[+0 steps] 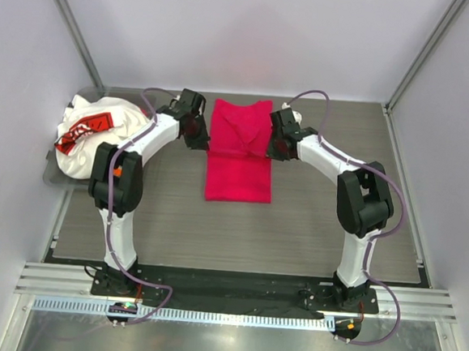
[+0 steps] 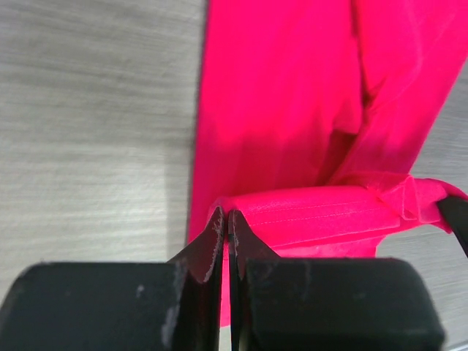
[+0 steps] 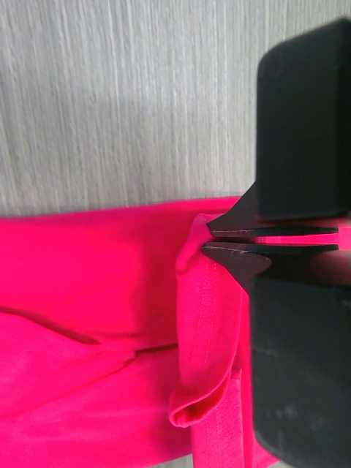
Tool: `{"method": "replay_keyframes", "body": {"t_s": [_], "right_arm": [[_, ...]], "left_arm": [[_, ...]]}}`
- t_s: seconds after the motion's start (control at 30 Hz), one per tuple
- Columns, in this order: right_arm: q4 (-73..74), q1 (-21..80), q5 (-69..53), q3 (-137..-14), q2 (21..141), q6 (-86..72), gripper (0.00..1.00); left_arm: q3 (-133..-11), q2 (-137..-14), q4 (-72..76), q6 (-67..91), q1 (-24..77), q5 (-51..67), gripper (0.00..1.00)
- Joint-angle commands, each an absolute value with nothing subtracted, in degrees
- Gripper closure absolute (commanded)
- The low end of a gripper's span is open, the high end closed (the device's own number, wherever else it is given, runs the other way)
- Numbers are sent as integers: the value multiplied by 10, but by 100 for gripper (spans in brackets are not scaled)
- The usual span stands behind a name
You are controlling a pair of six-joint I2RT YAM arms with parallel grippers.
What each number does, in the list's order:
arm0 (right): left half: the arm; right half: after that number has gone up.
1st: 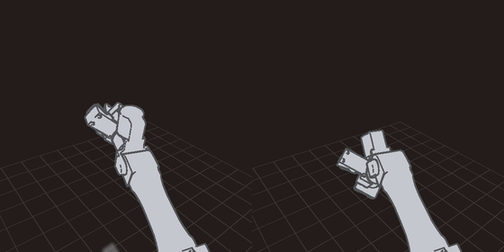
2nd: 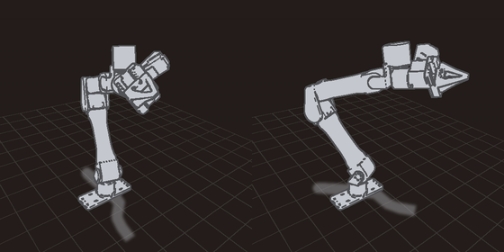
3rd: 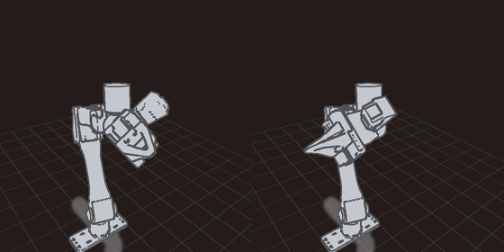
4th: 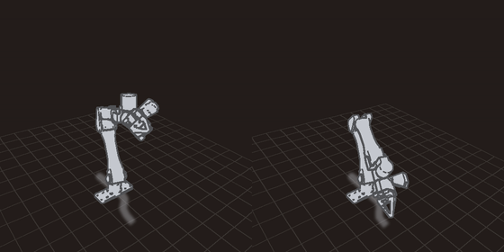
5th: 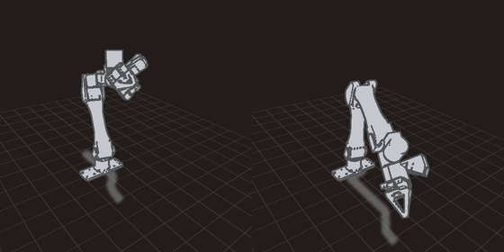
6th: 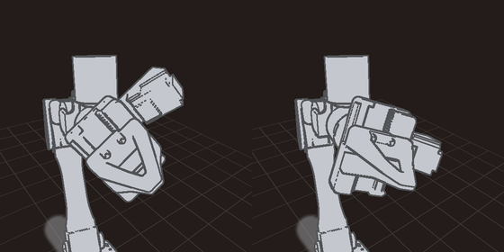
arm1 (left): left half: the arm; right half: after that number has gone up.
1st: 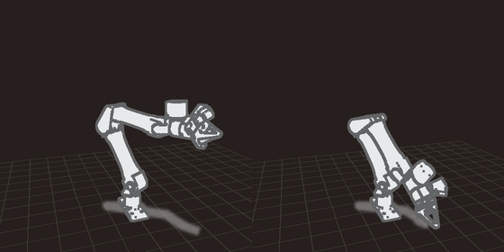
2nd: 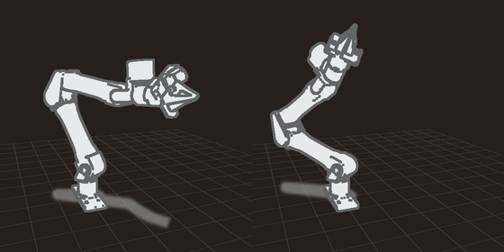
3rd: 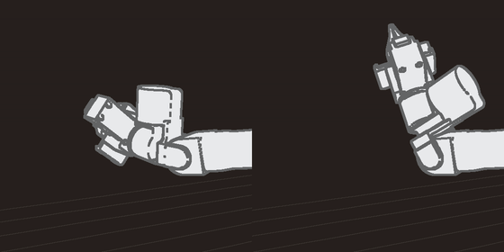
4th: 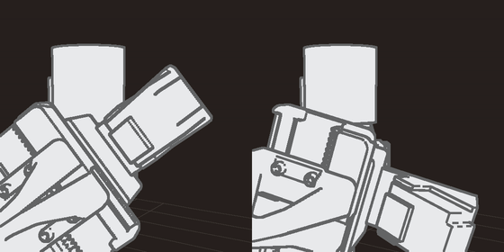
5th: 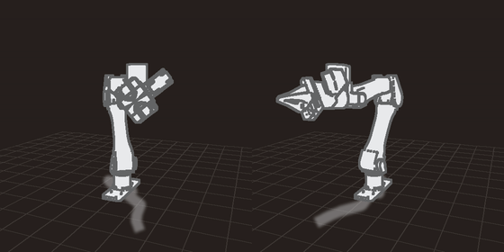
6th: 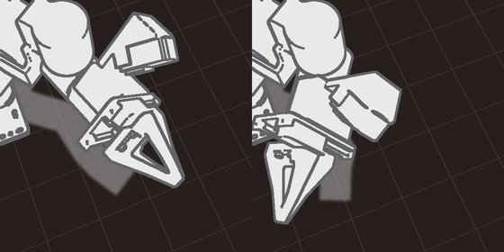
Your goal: Fold and stack the t-shirts
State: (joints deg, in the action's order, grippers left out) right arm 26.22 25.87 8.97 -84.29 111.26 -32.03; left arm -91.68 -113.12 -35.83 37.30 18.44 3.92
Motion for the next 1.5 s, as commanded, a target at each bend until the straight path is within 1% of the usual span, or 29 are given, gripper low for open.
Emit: {"method": "replay_keyframes", "body": {"t_s": [0.0,0.13,0.17,0.2,0.23,0.27,0.3,0.33,0.37,0.4,0.43,0.5,0.6,0.63,0.67,0.73,0.77,0.8,0.87,0.9,0.97,1.13,1.33,1.47], "right_arm": [[277,242,115,-870,1121,-317,99],[287,238,107,-902,1145,-314,99],[296,237,108,-913,1163,-315,96],[303,235,107,-926,1173,-315,86],[316,233,100,-956,1184,-313,60],[325,228,100,-974,1193,-314,46],[335,225,100,-993,1210,-313,31],[357,223,99,-1035,1216,-309,13],[372,221,103,-1054,1221,-303,10],[383,220,108,-1082,1218,-301,8],[393,220,110,-1083,1211,-297,4],[393,219,118,-1062,1184,-299,3],[374,221,103,-969,1115,-321,4],[342,222,95,-902,1068,-327,7],[317,226,84,-862,1046,-330,8],[242,242,34,-764,1001,-342,16],[227,250,16,-746,979,-345,17],[221,268,7,-733,976,-348,18],[220,291,-13,-738,986,-346,20],[220,301,-12,-745,993,-344,20],[220,323,-11,-774,1014,-345,21],[235,335,-20,-864,1109,-345,22],[282,330,-12,-982,1218,-314,22],[301,322,-7,-1033,1266,-309,22]], "left_arm": [[-951,-1157,-353,347,164,44,100],[-976,-1192,-364,349,160,48,100],[-995,-1200,-369,352,156,48,99],[-1010,-1224,-373,351,155,60,97],[-1031,-1238,-401,349,153,63,93],[-1084,-1252,-419,349,149,66,81],[-1115,-1280,-441,345,147,71,75],[-1146,-1289,-489,343,145,73,66],[-1189,-1294,-504,341,144,70,49],[-1197,-1291,-513,337,143,71,43],[-1195,-1269,-511,337,144,71,34],[-1153,-1239,-497,335,143,70,30],[-1059,-1167,-465,338,144,72,28],[-1035,-1151,-450,344,143,76,30],[-975,-1112,-439,348,144,80,31],[-916,-1078,-409,359,144,89,32],[-863,-1040,-401,362,145,101,34],[-838,-1023,-391,362,148,102,35],[-765,-985,-381,365,158,98,35],[-744,-949,-377,366,160,98,36],[-689,-918,-375,364,171,98,37],[-597,-786,-411,344,176,87,37],[-570,-679,-502,294,176,7,36],[-560,-619,-512,276,176,4,35]]}}
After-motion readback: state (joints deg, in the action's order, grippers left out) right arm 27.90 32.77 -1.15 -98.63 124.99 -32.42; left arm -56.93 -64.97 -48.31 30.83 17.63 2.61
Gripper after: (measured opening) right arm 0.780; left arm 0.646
